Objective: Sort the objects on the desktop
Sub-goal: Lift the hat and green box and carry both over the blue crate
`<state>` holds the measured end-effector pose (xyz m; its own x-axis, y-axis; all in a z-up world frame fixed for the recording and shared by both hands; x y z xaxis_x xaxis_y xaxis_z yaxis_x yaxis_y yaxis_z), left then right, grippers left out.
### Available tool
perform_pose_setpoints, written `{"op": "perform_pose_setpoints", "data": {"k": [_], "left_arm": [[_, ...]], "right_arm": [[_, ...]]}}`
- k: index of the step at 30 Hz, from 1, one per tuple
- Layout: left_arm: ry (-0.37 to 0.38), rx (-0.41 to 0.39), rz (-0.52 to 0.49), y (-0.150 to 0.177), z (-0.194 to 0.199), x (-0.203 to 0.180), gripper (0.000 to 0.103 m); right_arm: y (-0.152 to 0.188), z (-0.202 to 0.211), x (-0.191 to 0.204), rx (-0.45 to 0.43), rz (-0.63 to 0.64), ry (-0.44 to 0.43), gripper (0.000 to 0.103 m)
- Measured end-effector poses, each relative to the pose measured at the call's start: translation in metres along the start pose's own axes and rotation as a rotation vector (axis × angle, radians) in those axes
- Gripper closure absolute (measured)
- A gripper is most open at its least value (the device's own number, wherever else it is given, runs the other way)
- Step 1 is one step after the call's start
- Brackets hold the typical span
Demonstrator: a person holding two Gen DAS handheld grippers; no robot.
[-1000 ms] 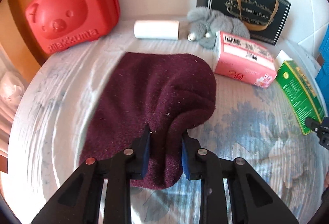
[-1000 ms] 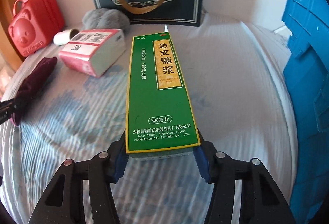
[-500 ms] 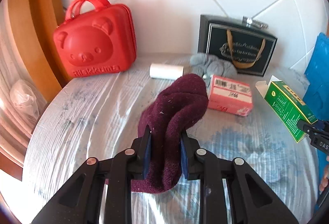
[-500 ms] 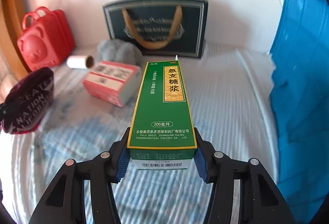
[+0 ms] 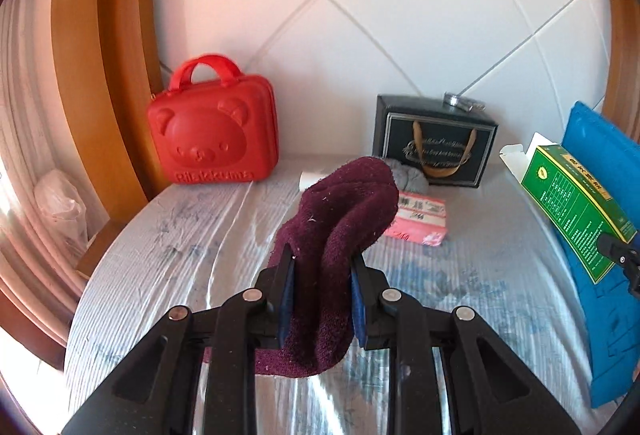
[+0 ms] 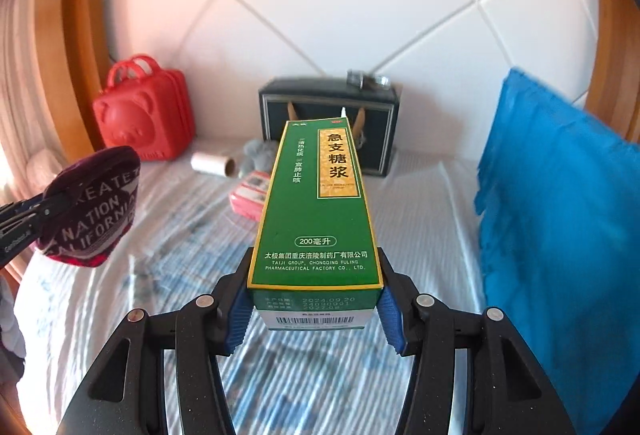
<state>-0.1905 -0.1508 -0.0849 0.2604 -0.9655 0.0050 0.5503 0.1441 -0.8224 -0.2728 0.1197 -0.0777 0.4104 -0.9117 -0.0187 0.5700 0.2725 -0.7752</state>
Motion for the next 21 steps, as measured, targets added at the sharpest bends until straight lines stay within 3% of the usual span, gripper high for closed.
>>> {"op": "perform_pose_setpoints", "data": {"k": [11, 21], "left_arm": [[0.108, -0.159, -0.044, -0.016, 0.092, -0.051, 0.080], [0.260, -0.247, -0.122, -0.019, 0.145, -0.147, 0.080]], "right_arm": [[0.000, 0.127, -0.018, -0.205, -0.018, 0.092, 0.050], [0.015, 0.222, -0.078, -0.338, -0.090, 0.214, 0.050]]}}
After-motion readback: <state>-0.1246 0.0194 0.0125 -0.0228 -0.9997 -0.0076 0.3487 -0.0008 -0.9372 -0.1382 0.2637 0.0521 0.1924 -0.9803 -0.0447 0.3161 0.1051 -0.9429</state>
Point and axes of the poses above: each gripper's, at about its wrist camera, not at the fingertips, and z roughly against the way its jaws point, x to its left, y to its underside, the point moved 4 cm from there along -z, roughly the way its jaws point
